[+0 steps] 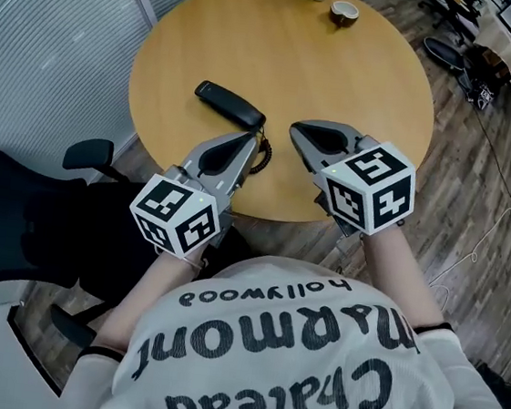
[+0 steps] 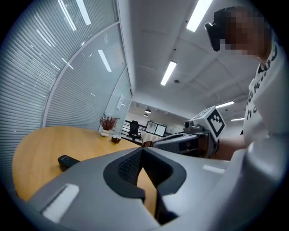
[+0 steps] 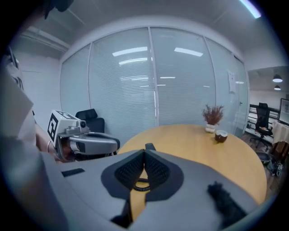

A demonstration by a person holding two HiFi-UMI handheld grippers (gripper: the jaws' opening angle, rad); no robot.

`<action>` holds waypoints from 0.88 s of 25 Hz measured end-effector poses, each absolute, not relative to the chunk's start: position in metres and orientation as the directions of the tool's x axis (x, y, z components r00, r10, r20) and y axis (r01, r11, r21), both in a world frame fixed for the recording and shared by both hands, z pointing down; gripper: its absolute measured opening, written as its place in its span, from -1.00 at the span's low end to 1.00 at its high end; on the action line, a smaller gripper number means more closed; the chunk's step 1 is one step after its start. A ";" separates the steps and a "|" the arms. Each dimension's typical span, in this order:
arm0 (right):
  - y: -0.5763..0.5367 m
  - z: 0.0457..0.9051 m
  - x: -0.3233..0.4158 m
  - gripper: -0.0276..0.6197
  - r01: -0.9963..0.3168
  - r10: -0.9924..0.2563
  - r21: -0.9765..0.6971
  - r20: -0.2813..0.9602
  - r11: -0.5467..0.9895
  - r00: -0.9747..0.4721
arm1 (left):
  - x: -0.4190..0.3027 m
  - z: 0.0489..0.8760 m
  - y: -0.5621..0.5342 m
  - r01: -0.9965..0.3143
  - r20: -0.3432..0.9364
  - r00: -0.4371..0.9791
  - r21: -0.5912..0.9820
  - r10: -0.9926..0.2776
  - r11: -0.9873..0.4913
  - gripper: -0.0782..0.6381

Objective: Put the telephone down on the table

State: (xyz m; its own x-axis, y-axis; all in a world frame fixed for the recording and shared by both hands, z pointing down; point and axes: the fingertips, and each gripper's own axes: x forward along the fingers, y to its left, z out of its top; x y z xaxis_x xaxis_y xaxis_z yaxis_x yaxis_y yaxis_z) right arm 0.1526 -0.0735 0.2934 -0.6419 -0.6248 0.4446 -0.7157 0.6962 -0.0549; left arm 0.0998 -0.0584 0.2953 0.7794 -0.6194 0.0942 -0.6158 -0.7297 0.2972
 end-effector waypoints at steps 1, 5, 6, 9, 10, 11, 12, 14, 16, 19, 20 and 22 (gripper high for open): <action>-0.070 0.284 0.158 -0.87 -0.720 -0.637 -0.056 0.422 0.692 -0.645 | 0.098 0.293 -0.056 -0.637 0.110 0.762 0.299 -0.638 -0.710 -0.77; -0.053 0.255 0.179 -0.87 -0.739 -0.677 -0.029 0.378 0.673 -0.632 | 0.086 0.275 -0.043 -0.670 0.096 0.711 0.391 -0.696 -0.631 -0.78; -0.048 0.249 0.182 -0.87 -0.741 -0.683 -0.020 0.370 0.671 -0.629 | 0.085 0.267 -0.038 -0.670 0.078 0.706 0.398 -0.704 -0.627 -0.78; -0.036 0.235 0.187 -0.87 -0.740 -0.692 -0.003 0.352 0.673 -0.630 | 0.086 0.249 -0.026 -0.681 0.058 0.699 0.362 -0.713 -0.637 -0.78; -0.033 0.232 0.187 -0.87 -0.739 -0.693 0.001 0.347 0.674 -0.632 | 0.087 0.246 -0.023 -0.684 0.060 0.699 0.347 -0.713 -0.642 -0.78; -0.031 0.230 0.187 -0.87 -0.737 -0.694 0.005 0.342 0.676 -0.634 | 0.088 0.244 -0.021 -0.686 0.062 0.700 0.334 -0.712 -0.646 -0.78; -0.030 0.228 0.187 -0.87 -0.737 -0.697 0.011 0.336 0.676 -0.634 | 0.088 0.243 -0.020 -0.688 0.064 0.700 0.326 -0.711 -0.649 -0.78; -0.030 0.225 0.187 -0.87 -0.742 -0.709 0.029 0.324 0.670 -0.627 | 0.087 0.243 -0.020 -0.691 0.070 0.700 0.319 -0.711 -0.649 -0.78; -0.029 0.223 0.188 -0.87 -0.749 -0.723 0.053 0.317 0.660 -0.614 | 0.087 0.243 -0.020 -0.690 0.075 0.701 0.322 -0.709 -0.648 -0.78; -0.027 0.222 0.191 -0.87 -0.752 -0.727 0.056 0.313 0.656 -0.611 | 0.088 0.245 -0.018 -0.690 0.076 0.703 0.316 -0.708 -0.651 -0.78; -0.027 0.222 0.191 -0.87 -0.753 -0.727 0.050 0.310 0.656 -0.613 | 0.088 0.246 -0.018 -0.690 0.078 0.703 0.317 -0.707 -0.651 -0.78; -0.028 0.223 0.192 -0.87 -0.755 -0.727 0.043 0.310 0.654 -0.613 | 0.088 0.249 -0.020 -0.690 0.083 0.703 0.323 -0.707 -0.648 -0.78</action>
State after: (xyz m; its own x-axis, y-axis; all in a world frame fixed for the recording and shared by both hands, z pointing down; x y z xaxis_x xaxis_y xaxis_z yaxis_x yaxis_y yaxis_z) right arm 0.1921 -0.0275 0.2233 -0.6125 -0.7272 0.3099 -0.7551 0.6542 0.0427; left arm 0.0881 -0.0198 0.2485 0.7028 -0.7066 0.0825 -0.6896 -0.6481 0.3232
